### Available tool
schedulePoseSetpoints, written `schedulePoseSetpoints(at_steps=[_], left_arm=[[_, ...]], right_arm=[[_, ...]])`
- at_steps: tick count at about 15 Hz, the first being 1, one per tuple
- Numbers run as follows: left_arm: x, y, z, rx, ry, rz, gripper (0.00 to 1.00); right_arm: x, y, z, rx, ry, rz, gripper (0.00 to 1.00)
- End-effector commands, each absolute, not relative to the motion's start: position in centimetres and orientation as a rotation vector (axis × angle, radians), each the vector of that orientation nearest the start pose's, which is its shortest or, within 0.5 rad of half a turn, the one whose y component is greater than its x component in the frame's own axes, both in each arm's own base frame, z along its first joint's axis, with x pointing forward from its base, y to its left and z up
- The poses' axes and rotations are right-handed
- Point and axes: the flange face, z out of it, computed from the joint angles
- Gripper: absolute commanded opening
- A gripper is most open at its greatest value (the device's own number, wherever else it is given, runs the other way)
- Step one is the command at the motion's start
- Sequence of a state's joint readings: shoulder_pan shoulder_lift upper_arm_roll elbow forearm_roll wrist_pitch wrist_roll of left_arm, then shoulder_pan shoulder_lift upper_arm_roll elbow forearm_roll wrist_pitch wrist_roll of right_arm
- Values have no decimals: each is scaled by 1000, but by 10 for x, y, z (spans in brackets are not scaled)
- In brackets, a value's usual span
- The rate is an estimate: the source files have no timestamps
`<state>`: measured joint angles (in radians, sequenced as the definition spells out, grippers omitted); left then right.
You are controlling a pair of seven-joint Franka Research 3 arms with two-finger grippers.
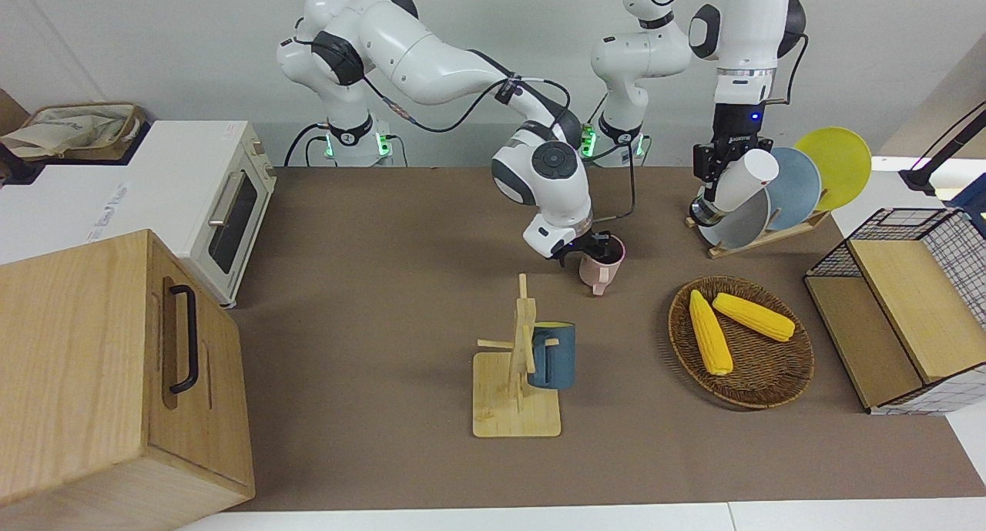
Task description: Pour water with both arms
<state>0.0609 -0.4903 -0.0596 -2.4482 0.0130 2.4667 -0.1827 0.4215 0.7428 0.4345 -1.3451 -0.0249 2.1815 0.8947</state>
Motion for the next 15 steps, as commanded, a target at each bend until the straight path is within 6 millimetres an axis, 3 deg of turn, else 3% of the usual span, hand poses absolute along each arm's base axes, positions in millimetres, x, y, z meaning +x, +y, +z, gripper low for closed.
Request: schedulePoseSetpoints(at_steps=[1,8,11,15], left_arm=[[431,-2,542,-2996,-274,-864,0],[428,-16,532,-3001,-227,-823,0],[419,-27,524,-3001,-214,-804,0],[408,-34,515,-3007,-194,-787,0]], right_arm=[[557,514,348,-2831,287,137,990],[566,501,392,-2898,264,198,990],[571,478,407,-2978,94,203,990],[592,425,434,-3062,-152,163,990]])
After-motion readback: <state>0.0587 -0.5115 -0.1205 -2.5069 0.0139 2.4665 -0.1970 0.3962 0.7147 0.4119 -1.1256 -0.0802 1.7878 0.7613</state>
